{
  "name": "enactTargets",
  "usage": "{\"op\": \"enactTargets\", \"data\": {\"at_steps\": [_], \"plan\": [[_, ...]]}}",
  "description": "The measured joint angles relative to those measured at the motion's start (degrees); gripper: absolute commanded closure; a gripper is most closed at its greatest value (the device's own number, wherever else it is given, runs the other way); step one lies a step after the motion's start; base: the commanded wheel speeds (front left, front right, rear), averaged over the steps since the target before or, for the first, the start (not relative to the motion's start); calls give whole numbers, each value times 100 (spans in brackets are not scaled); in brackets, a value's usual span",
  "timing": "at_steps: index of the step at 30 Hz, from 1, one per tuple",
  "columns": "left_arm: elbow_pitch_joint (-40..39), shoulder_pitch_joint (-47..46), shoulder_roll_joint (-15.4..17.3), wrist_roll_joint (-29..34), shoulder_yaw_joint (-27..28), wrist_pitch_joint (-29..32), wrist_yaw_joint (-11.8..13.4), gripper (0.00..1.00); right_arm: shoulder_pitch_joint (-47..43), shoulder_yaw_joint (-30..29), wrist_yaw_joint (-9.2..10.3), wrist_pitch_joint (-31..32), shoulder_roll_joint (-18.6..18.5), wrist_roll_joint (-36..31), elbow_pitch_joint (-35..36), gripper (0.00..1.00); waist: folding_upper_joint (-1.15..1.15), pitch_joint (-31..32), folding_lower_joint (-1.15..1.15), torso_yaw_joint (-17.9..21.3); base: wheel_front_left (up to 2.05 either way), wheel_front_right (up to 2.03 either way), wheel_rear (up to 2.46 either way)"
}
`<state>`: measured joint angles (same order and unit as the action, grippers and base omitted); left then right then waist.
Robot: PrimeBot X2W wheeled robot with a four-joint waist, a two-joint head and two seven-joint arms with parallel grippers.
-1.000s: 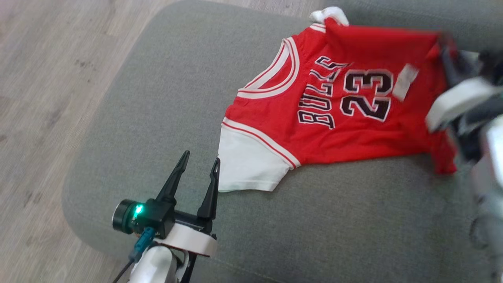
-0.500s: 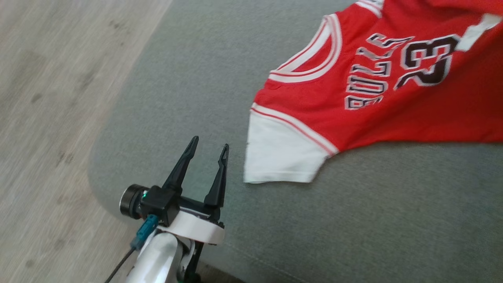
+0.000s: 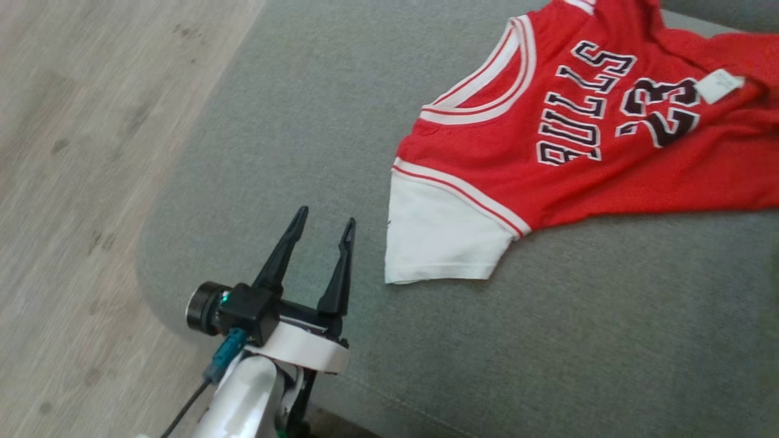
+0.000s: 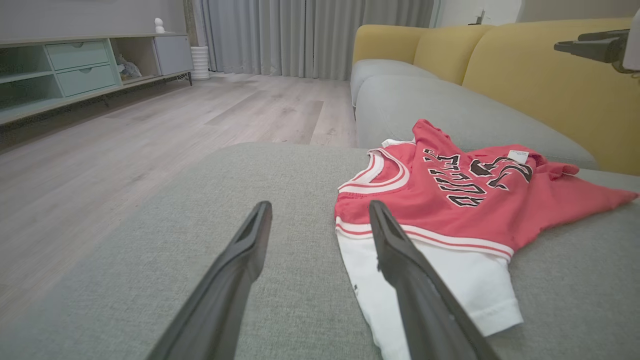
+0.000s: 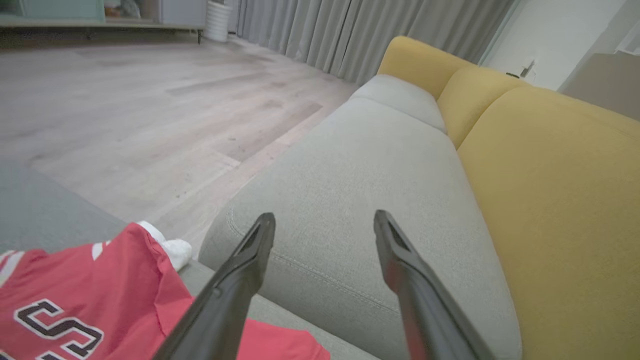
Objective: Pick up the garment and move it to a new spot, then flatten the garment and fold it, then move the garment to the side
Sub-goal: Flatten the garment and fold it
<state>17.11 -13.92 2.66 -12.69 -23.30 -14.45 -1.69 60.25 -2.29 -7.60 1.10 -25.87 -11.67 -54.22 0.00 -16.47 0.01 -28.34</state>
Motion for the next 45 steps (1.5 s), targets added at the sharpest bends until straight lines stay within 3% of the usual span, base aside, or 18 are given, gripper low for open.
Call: {"op": "enactTargets", "data": {"at_steps": [10,18,23,30,39,45], "plan": [[59,15,5,230,385,0,-41,0,-1116,-387,0,-1391,1357,413,204,0,0,422,-1,732,0,0,0],[101,133,34,325,632,0,-93,0,-2729,-419,0,-1543,2106,1121,1685,0,0,771,-1,1448,0,0,0],[122,328,66,367,725,0,-136,0,-3978,-311,0,-1548,2224,1524,2648,0,0,920,-2,1838,0,0,0],[129,395,64,368,866,0,-187,0,-5043,203,0,-1548,2302,2061,3271,0,0,983,-1,2224,0,0,0],[142,363,55,427,857,0,-244,0,-4940,124,0,-1546,2308,1925,3340,0,0,769,-1,2275,0,0,0],[129,192,31,391,826,0,-339,0,-3977,-15,0,-979,2308,1573,2829,0,0,462,0,2082,0,0,0]]}}
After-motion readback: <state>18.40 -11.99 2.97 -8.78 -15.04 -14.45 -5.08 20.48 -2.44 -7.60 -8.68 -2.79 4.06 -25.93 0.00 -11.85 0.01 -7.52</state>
